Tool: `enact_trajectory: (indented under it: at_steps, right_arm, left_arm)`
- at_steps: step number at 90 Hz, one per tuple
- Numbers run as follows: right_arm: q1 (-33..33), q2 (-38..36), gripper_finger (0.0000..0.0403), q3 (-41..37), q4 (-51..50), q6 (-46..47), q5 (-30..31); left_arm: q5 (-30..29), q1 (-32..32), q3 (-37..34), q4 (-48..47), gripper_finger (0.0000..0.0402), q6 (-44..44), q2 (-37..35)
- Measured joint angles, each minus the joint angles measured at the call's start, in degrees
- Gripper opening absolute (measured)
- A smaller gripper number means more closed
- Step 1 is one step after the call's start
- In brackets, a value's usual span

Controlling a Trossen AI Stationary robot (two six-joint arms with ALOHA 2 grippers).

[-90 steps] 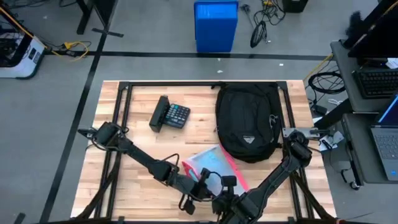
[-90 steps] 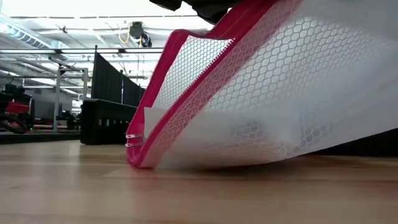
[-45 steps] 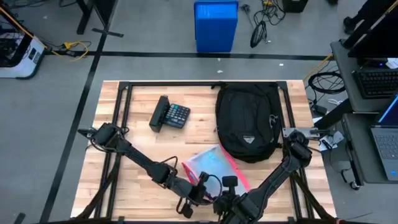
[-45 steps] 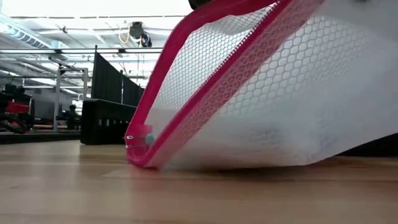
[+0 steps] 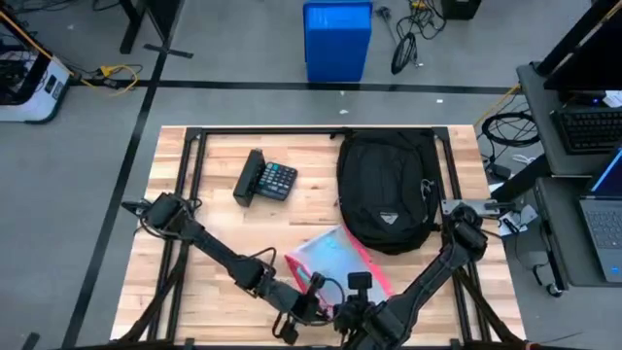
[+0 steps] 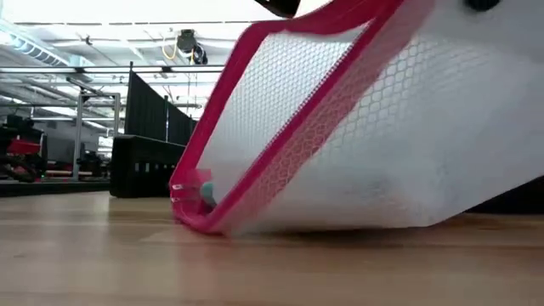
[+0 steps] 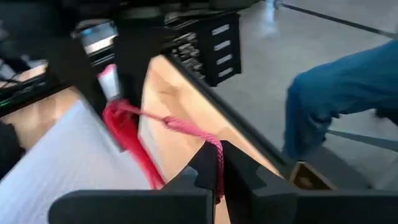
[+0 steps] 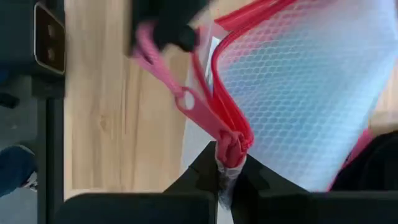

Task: Unpack backpack
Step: Close the white zip bag

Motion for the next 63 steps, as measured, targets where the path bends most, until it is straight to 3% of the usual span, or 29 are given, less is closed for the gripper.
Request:
enact_trajectory:
  at_steps: [44,63]
  right_arm:
    - [-0.1,0.04,0.0,0.0,0.32,0.09,0.17]
    - [-0.25,0.04,0.0,0.02,0.26,0.34,-0.04]
  left_arm:
    - [0.15,-1.26,-0.02,-1.9,0.0001,-1.18,-3.41]
    - [-2.28,-1.98,0.09,-8.47,0.0001,-3.49,-3.41]
